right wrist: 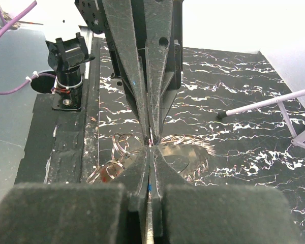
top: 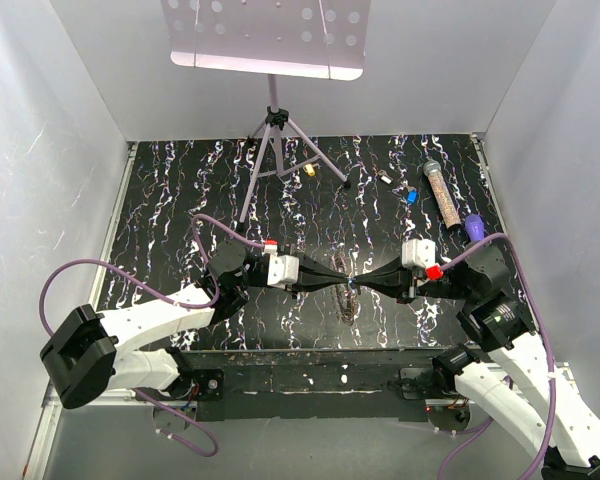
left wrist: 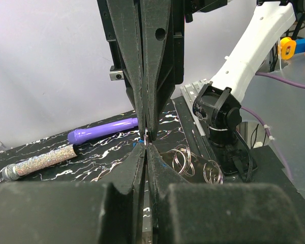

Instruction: Put the keys on the keyring

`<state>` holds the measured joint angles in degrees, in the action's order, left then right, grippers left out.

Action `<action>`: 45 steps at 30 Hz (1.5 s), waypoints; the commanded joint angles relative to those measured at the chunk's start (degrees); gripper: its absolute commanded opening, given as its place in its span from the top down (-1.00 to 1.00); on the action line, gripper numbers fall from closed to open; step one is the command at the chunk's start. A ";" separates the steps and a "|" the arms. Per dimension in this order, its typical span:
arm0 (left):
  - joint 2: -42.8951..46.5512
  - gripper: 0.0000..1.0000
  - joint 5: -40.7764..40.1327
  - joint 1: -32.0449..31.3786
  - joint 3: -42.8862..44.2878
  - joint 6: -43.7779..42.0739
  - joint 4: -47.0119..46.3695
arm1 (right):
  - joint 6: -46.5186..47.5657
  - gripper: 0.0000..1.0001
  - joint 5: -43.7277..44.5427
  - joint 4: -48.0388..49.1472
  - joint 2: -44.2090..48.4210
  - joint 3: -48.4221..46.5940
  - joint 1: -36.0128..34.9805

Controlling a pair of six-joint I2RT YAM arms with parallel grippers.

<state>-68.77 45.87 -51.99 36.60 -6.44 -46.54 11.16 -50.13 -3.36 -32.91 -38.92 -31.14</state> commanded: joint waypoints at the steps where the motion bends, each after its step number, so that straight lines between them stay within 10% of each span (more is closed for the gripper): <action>1: 0.57 1.00 1.24 -1.19 1.98 -1.47 3.12 | 0.36 0.97 -1.29 4.94 -0.05 -4.06 -0.51; 45: 1.10 1.00 1.95 -1.19 4.01 -6.92 12.18 | 0.97 0.97 -0.85 4.15 -0.40 -4.85 -0.42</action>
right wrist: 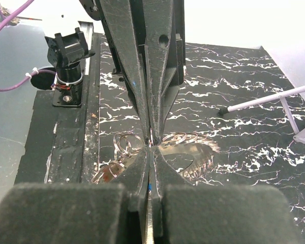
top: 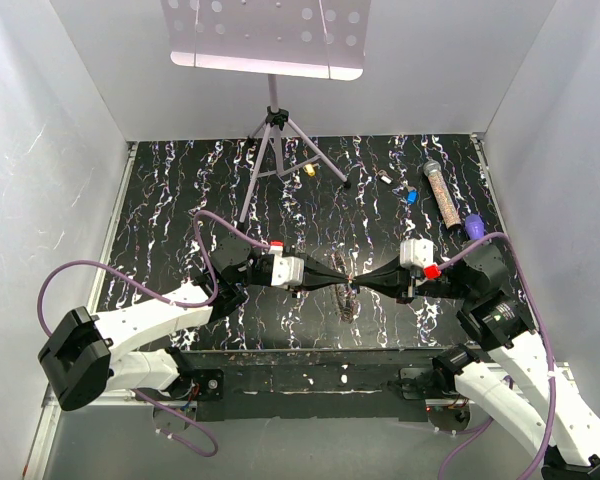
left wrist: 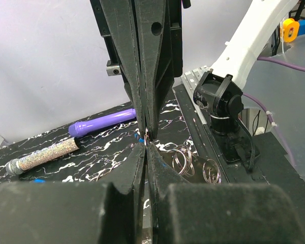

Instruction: Put the keys on the keyring

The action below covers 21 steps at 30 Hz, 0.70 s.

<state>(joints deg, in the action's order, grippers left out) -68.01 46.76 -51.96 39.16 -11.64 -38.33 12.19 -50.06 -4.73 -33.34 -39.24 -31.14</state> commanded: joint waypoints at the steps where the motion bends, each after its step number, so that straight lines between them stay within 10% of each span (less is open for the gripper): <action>1: 0.42 1.00 1.14 -1.30 1.62 -1.89 4.22 | 0.12 0.97 -0.91 5.44 0.03 -4.70 -0.50; 21: 1.21 1.00 0.35 -1.12 3.21 -4.09 9.23 | 1.53 0.97 -0.74 2.62 -0.85 -5.76 -0.59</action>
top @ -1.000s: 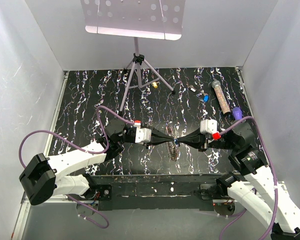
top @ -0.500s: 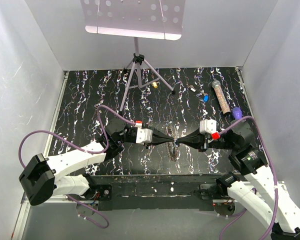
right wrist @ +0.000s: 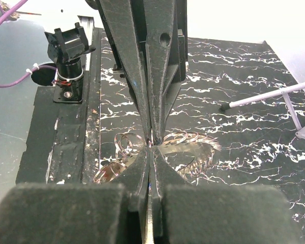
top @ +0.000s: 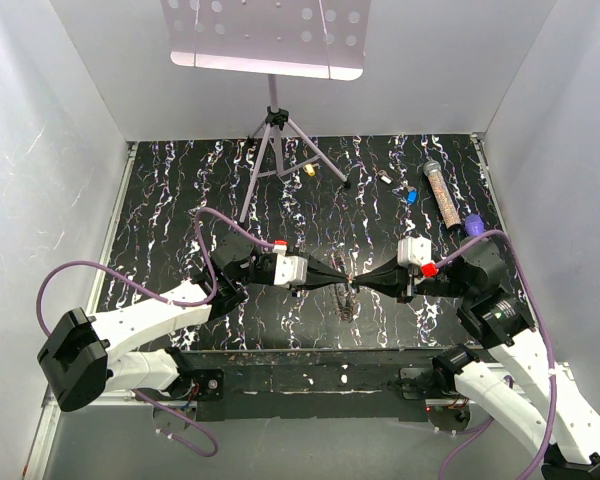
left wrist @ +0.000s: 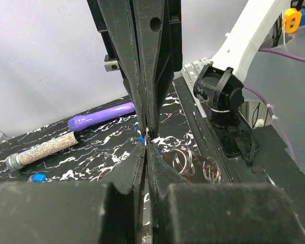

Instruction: Put the keys on the keyring

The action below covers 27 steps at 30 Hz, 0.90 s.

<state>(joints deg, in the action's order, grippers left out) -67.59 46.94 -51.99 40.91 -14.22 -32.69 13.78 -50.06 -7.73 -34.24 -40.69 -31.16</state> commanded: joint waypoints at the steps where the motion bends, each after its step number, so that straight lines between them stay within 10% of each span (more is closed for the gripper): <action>1: 0.71 1.00 0.17 -1.10 1.37 -1.43 3.68 | -0.24 0.97 -0.65 5.79 -0.04 -4.31 -0.48; 27: 1.76 1.00 -1.32 -1.01 1.20 -2.30 4.38 | 4.49 0.97 -0.30 -3.68 0.05 -6.24 -0.48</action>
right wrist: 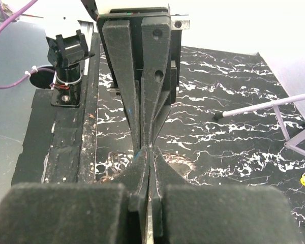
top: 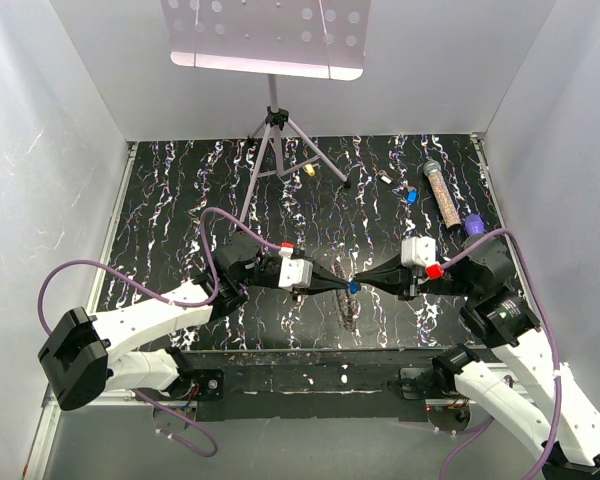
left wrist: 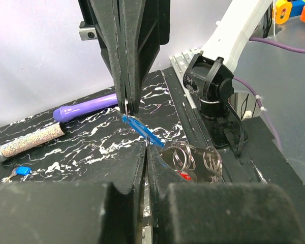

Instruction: Put the keys on the keyring

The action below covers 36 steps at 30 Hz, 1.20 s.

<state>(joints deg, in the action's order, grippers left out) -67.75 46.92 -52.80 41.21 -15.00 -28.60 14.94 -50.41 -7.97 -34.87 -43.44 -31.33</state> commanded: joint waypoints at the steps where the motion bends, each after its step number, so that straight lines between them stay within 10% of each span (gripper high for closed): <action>1: 2.18 1.00 -1.74 -0.03 0.89 -2.30 1.17 | 4.21 0.97 0.05 -5.02 1.12 -3.93 -0.22; 8: 3.06 1.00 -0.87 1.99 1.33 -1.97 1.01 | 6.86 0.97 -0.91 -7.94 3.76 -3.67 1.18; 26: -4.50 1.00 1.78 6.39 -5.35 35.56 -40.11 | 4.66 0.97 -0.57 -7.07 7.62 -0.42 2.33; 36: -5.38 1.00 6.87 6.56 -3.86 28.11 -33.28 | 5.11 0.97 0.40 -2.24 8.86 3.53 2.33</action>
<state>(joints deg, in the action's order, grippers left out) -74.26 51.24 -46.35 35.92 16.78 -63.11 20.80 -50.48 -15.88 -26.22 -41.04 -29.26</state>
